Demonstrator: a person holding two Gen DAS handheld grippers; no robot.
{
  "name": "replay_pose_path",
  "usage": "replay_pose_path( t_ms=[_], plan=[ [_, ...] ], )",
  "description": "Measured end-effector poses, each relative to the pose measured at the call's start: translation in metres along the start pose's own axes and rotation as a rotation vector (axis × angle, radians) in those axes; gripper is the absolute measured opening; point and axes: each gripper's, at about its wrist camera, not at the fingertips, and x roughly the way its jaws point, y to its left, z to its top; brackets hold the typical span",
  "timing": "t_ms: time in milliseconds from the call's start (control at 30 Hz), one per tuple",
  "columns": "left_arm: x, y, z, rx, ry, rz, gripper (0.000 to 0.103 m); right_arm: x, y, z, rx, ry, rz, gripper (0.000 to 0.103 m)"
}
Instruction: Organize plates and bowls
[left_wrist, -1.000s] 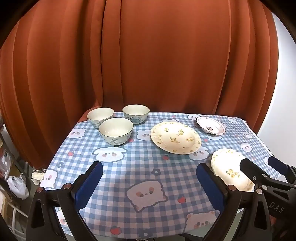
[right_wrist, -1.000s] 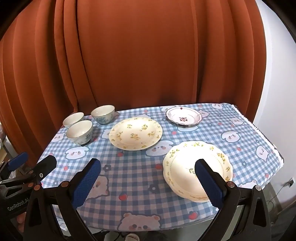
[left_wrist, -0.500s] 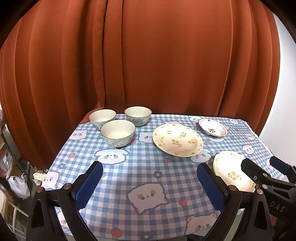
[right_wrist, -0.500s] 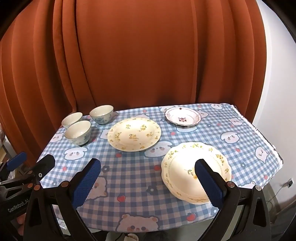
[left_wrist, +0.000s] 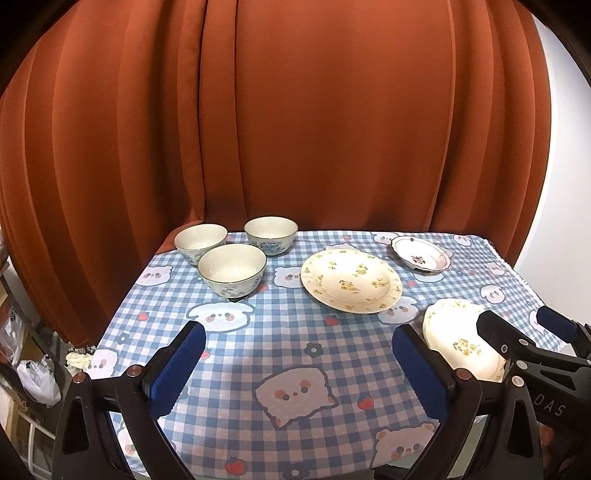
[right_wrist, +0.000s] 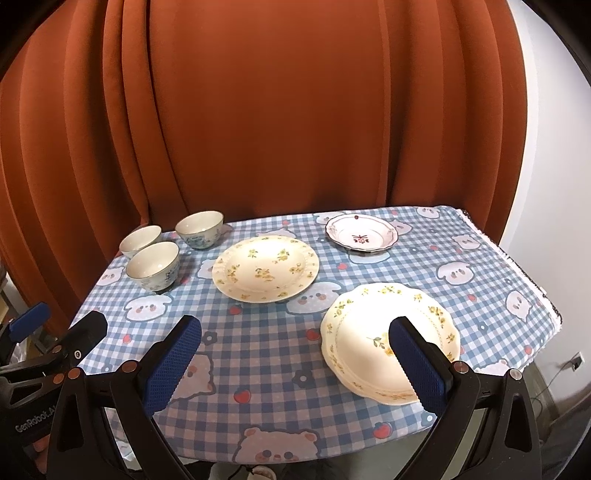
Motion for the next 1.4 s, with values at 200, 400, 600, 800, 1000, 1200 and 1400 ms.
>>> replay_pose_path(
  t_ms=[200,400,600,800,1000,1200,1400],
  plan=[
    [-0.0002,-0.0012,0.0003,0.000,0.004,0.005,0.102,0.0006,-0.0007,-0.0014,0.000,0.003,-0.004,0.103],
    [-0.0026,-0.0008,-0.0021,-0.001,0.009,0.015,0.102,-0.0002,0.0002,-0.0042,-0.002,0.007,-0.004,0.103],
    [-0.0034,0.0005,-0.0028,0.000,0.009,0.013,0.102,0.0000,0.0015,-0.0050,-0.006,0.003,-0.010,0.103],
    [-0.0031,-0.0004,-0.0021,-0.002,0.011,0.015,0.102,-0.0007,0.0023,-0.0051,-0.007,0.004,-0.010,0.103],
    [-0.0058,-0.0028,-0.0046,0.003,0.008,0.012,0.102,-0.0015,0.0022,-0.0054,-0.009,0.002,-0.012,0.103],
    [-0.0063,-0.0071,-0.0039,0.006,0.007,0.014,0.102,-0.0032,0.0016,-0.0065,-0.010,0.000,-0.013,0.103],
    [-0.0048,-0.0052,-0.0024,0.010,0.011,0.015,0.102,-0.0047,-0.0008,-0.0072,-0.008,-0.001,-0.010,0.103]
  ],
)
